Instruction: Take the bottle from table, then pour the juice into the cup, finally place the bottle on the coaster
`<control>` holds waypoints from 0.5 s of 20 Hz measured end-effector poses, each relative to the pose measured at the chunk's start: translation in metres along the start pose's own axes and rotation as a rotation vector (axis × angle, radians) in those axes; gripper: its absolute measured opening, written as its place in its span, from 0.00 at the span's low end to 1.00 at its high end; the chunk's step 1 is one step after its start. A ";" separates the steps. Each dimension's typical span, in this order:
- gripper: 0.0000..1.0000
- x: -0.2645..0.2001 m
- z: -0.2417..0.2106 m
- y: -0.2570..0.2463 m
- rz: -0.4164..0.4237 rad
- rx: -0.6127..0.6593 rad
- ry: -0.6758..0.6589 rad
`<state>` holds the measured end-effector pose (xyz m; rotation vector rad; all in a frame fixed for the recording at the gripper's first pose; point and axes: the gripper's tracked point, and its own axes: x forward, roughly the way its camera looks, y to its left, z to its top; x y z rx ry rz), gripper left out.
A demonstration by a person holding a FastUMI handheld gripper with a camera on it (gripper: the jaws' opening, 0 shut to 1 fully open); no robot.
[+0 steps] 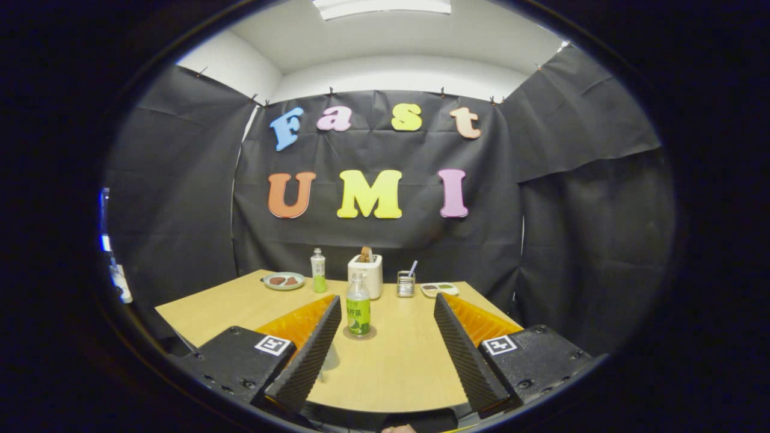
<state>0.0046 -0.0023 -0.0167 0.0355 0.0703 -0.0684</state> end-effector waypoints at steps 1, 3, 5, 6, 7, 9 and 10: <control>1.00 0.001 -0.001 -0.002 -0.001 0.006 0.002; 1.00 0.003 -0.004 -0.004 -0.003 0.017 0.010; 1.00 0.005 -0.007 -0.005 -0.007 0.021 0.020; 1.00 0.007 -0.008 -0.006 -0.013 0.016 0.024; 1.00 0.008 -0.011 -0.006 -0.015 0.008 0.032; 1.00 0.009 -0.012 -0.007 -0.020 -0.004 0.040; 1.00 0.010 -0.012 -0.005 -0.015 -0.003 0.039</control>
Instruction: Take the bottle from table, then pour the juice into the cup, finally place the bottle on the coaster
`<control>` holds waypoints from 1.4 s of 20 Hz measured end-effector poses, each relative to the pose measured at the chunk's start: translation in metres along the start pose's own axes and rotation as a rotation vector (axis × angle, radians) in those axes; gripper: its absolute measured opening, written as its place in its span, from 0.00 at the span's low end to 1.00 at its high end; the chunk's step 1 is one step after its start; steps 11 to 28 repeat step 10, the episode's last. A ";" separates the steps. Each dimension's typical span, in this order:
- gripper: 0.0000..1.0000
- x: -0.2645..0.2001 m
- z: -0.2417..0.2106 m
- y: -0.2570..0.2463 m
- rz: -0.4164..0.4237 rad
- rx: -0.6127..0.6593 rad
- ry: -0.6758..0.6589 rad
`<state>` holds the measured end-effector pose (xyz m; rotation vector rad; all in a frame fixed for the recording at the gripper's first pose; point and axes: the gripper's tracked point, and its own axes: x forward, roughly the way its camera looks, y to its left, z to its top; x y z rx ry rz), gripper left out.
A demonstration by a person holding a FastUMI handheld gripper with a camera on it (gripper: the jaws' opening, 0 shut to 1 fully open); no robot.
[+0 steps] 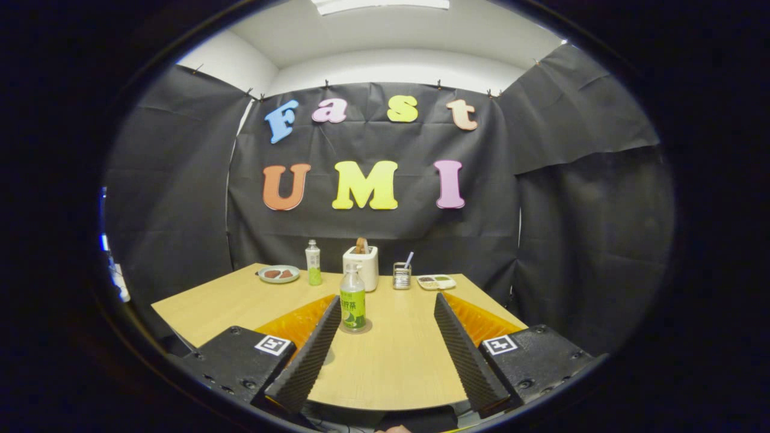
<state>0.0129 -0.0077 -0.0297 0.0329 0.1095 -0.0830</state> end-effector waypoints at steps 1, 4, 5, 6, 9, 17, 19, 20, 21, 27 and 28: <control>1.00 0.000 0.000 0.003 0.011 0.001 -0.004; 1.00 -0.003 0.005 0.009 0.053 0.022 -0.031; 1.00 -0.003 0.006 0.008 0.055 0.025 -0.038; 1.00 -0.003 0.007 0.006 0.053 0.024 -0.043; 1.00 -0.006 0.008 0.005 0.053 0.035 -0.058; 1.00 -0.006 0.009 0.002 0.049 0.041 -0.061; 1.00 -0.006 0.009 0.002 0.049 0.041 -0.061; 1.00 -0.006 0.009 0.002 0.049 0.041 -0.061; 1.00 -0.006 0.009 0.002 0.049 0.041 -0.061; 1.00 -0.006 0.009 0.002 0.049 0.041 -0.061; 1.00 -0.006 0.009 0.002 0.049 0.041 -0.061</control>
